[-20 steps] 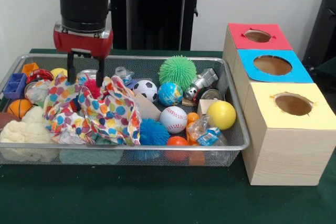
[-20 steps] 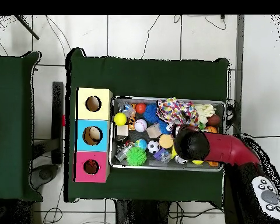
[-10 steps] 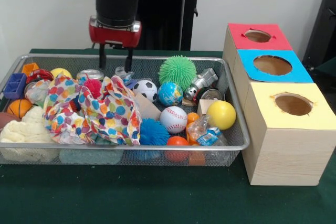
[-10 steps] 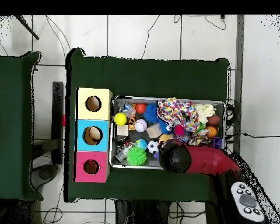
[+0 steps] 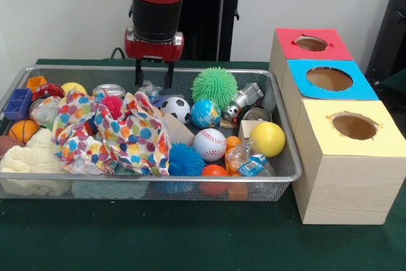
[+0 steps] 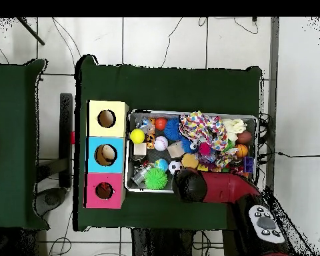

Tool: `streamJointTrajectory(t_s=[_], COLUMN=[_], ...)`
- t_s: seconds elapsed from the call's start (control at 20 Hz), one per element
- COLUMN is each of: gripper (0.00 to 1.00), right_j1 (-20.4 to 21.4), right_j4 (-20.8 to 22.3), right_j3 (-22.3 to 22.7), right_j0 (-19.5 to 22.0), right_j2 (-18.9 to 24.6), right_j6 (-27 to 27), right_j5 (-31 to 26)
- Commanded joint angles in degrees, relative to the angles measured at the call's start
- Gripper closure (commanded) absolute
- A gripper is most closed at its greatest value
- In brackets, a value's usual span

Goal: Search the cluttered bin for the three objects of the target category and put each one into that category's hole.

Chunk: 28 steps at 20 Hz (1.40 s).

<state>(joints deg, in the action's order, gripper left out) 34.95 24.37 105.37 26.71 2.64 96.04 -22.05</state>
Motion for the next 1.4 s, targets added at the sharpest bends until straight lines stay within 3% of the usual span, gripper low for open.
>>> streamJointTrajectory(t_s=[0.05,0.5,0.7,0.95,1.2,1.4], gripper=[0.0,0.0,0.0,0.0,0.0,0.0], right_j1=[-1.6,2.2,5.5,6.5,3.8,0.0], right_j4=[-2.2,-1.6,-1.5,-0.2,1.0,2.8], right_j3=[3.0,-1.7,-6.5,-11.7,-14.6,-17.4], right_j0=[0.2,5.6,6.9,8.8,11.2,13.2], right_j2=[-0.2,2.3,4.1,8.2,12.4,16.7], right_j6=[10.6,0.4,-6.2,-12.4,-14.4,-16.7], right_j5=[3.5,-6.1,-15.1,-21.3,-21.6,-18.6])
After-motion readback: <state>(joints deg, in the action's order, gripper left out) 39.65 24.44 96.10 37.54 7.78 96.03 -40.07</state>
